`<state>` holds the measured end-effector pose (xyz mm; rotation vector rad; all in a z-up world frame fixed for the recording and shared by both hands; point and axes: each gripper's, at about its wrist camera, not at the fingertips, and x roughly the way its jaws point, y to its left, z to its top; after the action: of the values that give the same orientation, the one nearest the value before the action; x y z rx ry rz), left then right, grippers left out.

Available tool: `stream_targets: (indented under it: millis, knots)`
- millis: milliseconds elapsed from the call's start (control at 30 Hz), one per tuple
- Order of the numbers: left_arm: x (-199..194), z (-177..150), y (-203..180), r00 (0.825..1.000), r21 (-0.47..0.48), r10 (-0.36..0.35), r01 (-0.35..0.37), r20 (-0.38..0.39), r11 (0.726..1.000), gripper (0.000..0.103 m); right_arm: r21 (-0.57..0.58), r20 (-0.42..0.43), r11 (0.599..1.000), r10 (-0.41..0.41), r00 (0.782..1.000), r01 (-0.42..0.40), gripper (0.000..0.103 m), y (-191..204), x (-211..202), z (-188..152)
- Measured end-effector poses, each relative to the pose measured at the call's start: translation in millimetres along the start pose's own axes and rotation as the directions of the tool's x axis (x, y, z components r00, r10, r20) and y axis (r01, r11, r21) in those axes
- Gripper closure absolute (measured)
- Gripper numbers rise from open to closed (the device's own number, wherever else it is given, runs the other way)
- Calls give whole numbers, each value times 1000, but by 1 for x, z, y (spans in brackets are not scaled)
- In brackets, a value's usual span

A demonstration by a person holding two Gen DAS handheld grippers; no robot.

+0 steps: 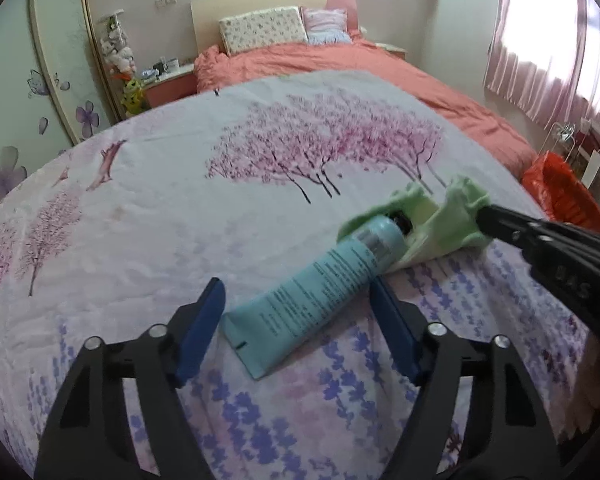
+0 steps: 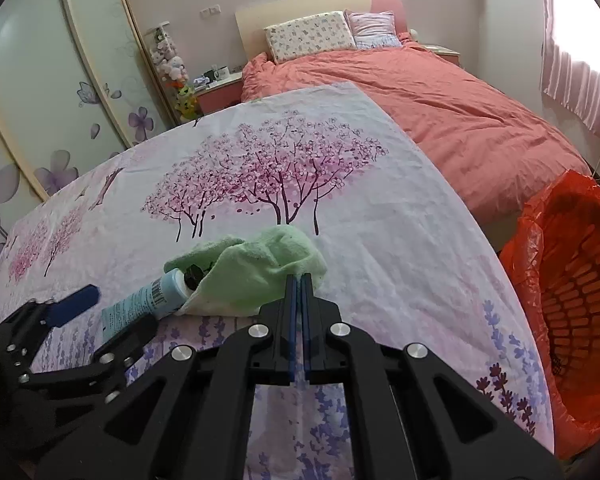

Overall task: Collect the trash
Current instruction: 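Grasp the teal tube with the left tool while the right tool grasps the green cloth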

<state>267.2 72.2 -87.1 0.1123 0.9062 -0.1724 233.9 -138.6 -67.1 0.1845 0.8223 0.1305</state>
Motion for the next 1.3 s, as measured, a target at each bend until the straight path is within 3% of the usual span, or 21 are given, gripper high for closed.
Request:
stream_targets:
  millis: [200,300,367,567,667,767,833,933,1100,1300]
  knots:
    - [3,7,11,1000,-59,-21,21,13,998,58,0,-1,1000,-3,1000,3,101,-1,0,-1]
    - [1,7,21,1000,-82,17,-15,22,997,72,2,-1,1000,-7,1000,7,101,-4,1,-3]
    - [-1,5,35,999,-118,42,-39,19,992,74,4,-1,1000,-6,1000,6,101,-4,0,-3]
    - [-8,-2,89,994,-237,112,-110,-3,965,74,12,2,1000,8,1000,-8,101,-7,-2,-4]
    - [-10,-6,107,994,-281,112,-112,-15,953,71,11,-5,998,57,998,-57,100,-7,-4,-4]
    - [-11,-8,107,993,-273,118,-114,-3,955,64,10,-2,996,92,996,-92,89,-2,-7,-2]
    - [-11,-7,103,992,-259,123,-118,0,959,58,10,2,994,112,994,-112,70,2,-8,0]
    - [-10,-6,101,993,-260,117,-113,0,959,53,2,3,992,125,992,-125,57,9,-8,3]
    - [-9,-7,102,995,-268,102,-97,4,958,51,7,-15,997,82,996,-82,51,19,5,6]
    - [-10,-8,104,996,-283,88,-81,12,956,51,-21,-31,999,24,999,-24,51,28,18,3]
